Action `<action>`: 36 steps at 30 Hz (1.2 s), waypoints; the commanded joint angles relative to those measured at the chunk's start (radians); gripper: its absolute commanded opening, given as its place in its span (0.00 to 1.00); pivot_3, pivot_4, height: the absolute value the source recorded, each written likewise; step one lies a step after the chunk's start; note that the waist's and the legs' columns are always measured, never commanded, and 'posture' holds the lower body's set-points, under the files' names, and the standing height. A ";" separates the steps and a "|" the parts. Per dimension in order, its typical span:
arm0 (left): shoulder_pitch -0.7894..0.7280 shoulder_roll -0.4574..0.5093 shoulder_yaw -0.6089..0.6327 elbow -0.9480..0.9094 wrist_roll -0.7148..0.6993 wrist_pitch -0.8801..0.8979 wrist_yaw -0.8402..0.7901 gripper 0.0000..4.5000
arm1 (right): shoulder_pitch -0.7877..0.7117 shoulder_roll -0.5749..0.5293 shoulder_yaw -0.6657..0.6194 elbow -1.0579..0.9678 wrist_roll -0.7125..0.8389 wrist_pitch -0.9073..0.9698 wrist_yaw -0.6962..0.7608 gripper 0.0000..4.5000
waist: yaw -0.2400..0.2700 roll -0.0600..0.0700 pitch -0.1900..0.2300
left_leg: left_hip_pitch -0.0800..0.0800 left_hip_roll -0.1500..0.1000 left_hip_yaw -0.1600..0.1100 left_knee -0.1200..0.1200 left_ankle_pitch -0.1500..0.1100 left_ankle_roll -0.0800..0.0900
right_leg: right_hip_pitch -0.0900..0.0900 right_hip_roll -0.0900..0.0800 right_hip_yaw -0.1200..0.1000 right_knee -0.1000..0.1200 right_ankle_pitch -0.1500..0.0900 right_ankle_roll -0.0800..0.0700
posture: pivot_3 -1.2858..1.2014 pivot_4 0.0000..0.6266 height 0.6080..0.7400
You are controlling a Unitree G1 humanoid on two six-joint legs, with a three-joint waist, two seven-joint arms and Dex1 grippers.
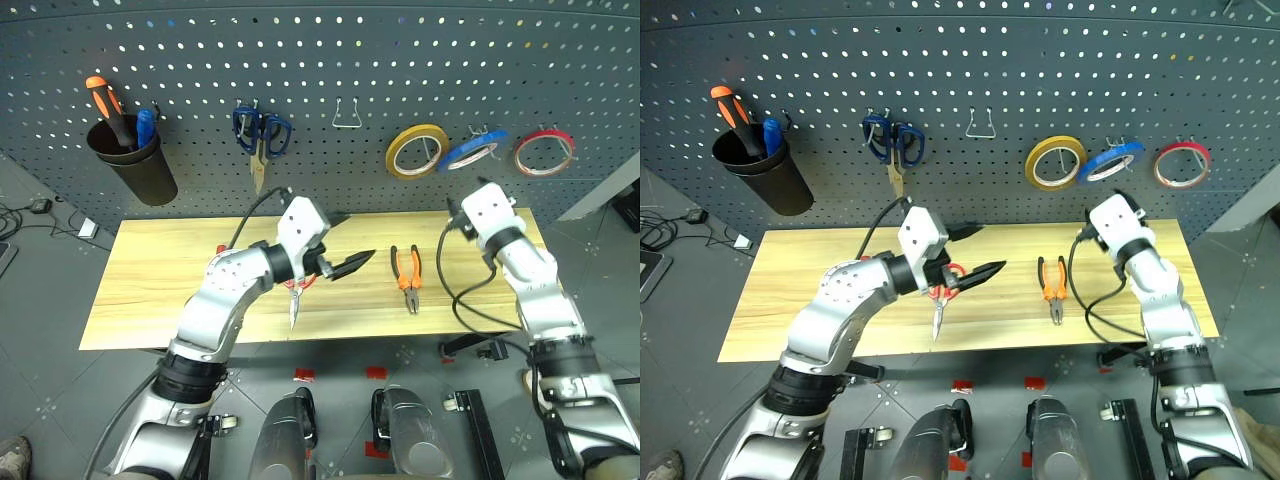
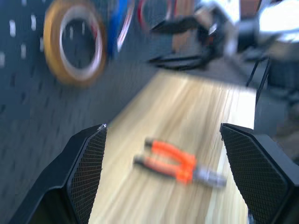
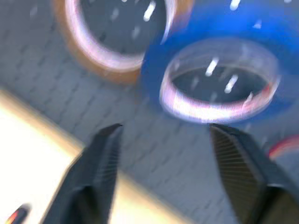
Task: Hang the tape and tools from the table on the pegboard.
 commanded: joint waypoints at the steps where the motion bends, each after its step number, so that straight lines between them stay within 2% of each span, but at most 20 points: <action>1: 0.076 0.128 -0.015 -0.009 0.075 -0.116 -0.085 0.91 | 0.094 0.085 0.012 -0.249 0.060 0.281 0.023 0.99 | -0.004 0.000 0.000 | 0.000 0.000 0.000 0.000 0.000 0.000 | -0.001 0.000 0.001 0.000 0.000 0.000 | 0.40 0.41 1.00; 6: 0.181 0.278 -0.014 -0.003 0.118 -0.188 -0.177 0.91 | 0.079 0.232 0.026 -0.386 0.136 0.736 0.019 0.99 | -0.009 0.001 0.000 | 0.001 0.007 0.005 0.000 0.000 0.000 | -0.004 0.003 0.003 0.001 0.003 -0.005 | 0.41 0.43 1.00; 9: 0.223 0.325 -0.010 -0.011 0.131 -0.207 -0.208 0.91 | 0.028 0.295 0.009 -0.375 0.157 0.894 -0.018 0.99 | -0.003 0.002 0.000 | 0.001 0.011 0.005 0.000 -0.001 0.000 | -0.004 0.007 0.002 0.001 0.005 -0.009 | 0.42 0.46 1.00; 12: 0.277 0.372 -0.014 -0.036 0.149 -0.220 -0.239 0.91 | -0.046 0.366 -0.037 -0.275 0.164 0.998 -0.084 0.99 | -0.001 0.002 0.000 | 0.001 0.012 0.005 0.000 -0.001 0.001 | -0.005 0.008 0.003 0.001 0.006 -0.010 | 0.42 0.48 1.00; 16: 0.299 0.373 -0.009 -0.072 0.146 -0.196 -0.238 0.91 | -0.102 0.388 -0.055 -0.155 0.161 1.000 -0.124 0.99 | 0.008 0.002 0.001 | 0.000 0.012 0.006 -0.001 -0.001 0.000 | -0.007 0.008 0.003 0.001 0.006 -0.010 | 0.43 0.50 1.00; 26: 0.277 0.354 -0.011 -0.078 0.145 -0.172 -0.234 0.91 | -0.249 0.415 -0.084 0.202 0.185 0.837 -0.172 0.99 | 0.016 0.002 0.001 | -0.001 0.013 0.011 -0.004 0.000 -0.002 | -0.013 0.010 0.008 0.001 0.005 -0.010 | 0.44 0.51 1.00; 32: 0.246 0.332 -0.005 -0.042 0.142 -0.174 -0.232 0.91 | -0.310 0.395 -0.064 0.369 0.178 0.747 -0.185 0.99 | 0.016 0.002 0.001 | -0.001 0.013 0.014 -0.004 0.000 -0.002 | -0.015 0.011 0.013 0.002 0.006 -0.010 | 0.43 0.50 1.00; 35: 0.238 0.327 0.000 -0.029 0.140 -0.175 -0.228 0.91 | -0.324 0.386 -0.053 0.399 0.174 0.720 -0.188 0.85 | 0.015 0.002 0.001 | -0.001 0.013 0.019 -0.004 0.000 -0.002 | -0.019 0.011 0.019 0.006 0.005 -0.010 | 0.43 0.49 1.00; 36: 0.232 0.320 0.009 -0.030 0.128 -0.162 -0.223 0.91 | -0.324 0.382 -0.036 0.379 0.170 0.717 -0.180 0.78 | 0.015 0.002 0.001 | -0.001 0.013 0.020 -0.003 0.000 -0.002 | -0.020 0.011 0.020 0.007 0.005 -0.010 | 0.43 0.49 1.00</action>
